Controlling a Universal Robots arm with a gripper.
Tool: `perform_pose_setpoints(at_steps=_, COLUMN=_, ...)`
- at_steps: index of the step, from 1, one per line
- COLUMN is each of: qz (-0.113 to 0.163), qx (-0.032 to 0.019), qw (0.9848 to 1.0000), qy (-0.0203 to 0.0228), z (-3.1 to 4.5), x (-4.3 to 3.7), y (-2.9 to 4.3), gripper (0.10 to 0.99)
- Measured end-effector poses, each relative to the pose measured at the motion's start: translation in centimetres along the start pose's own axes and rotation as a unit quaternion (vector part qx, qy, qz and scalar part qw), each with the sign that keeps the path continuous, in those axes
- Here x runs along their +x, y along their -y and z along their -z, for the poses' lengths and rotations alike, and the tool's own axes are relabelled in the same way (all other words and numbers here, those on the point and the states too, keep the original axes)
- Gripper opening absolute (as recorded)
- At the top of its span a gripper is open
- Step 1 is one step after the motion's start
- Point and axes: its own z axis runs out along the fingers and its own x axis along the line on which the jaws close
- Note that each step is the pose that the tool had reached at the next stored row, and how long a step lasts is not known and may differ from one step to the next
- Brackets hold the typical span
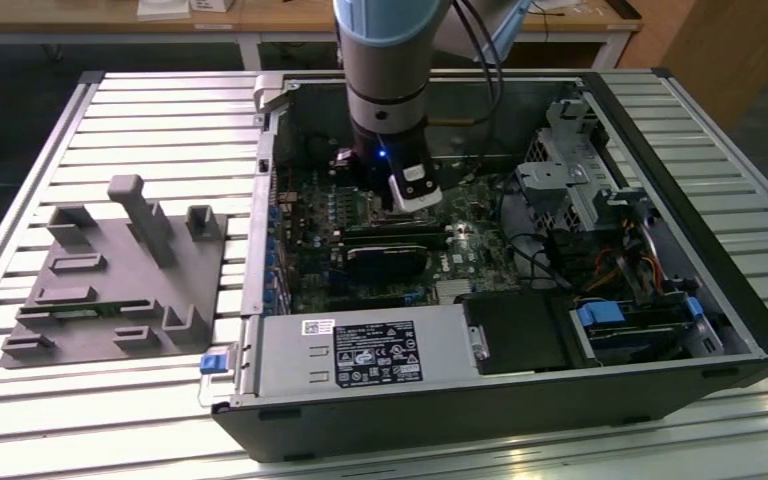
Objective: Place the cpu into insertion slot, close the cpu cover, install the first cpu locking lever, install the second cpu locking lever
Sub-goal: 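Install the second cpu locking lever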
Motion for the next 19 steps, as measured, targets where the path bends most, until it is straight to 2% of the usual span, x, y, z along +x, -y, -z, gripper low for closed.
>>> perform_pose_setpoints(at_steps=1, qz=0.0, qx=0.0053, qw=1.0, qy=0.001, z=-0.03, x=-0.08, y=-0.14, gripper=0.106)
perform_pose_setpoints(at_steps=3, qz=0.001, qx=0.0119, qw=0.9999, qy=0.002, z=-0.11, x=-0.24, y=-0.42, gripper=0.106)
perform_pose_setpoints(at_steps=8, qz=0.001, qx=0.0198, qw=0.9998, qy=0.002, z=-0.32, x=-0.76, y=-1.25, gripper=0.106)
perform_pose_setpoints(at_steps=13, qz=0.001, qx=0.0238, qw=0.9997, qy=0.0007, z=-0.52, x=-1.4, y=-2.01, gripper=0.106)
perform_pose_setpoints(at_steps=19, qz=0.001, qx=0.0243, qw=0.9997, qy=-0.0004, z=-0.63, x=-1.55, y=-2.47, gripper=0.106)
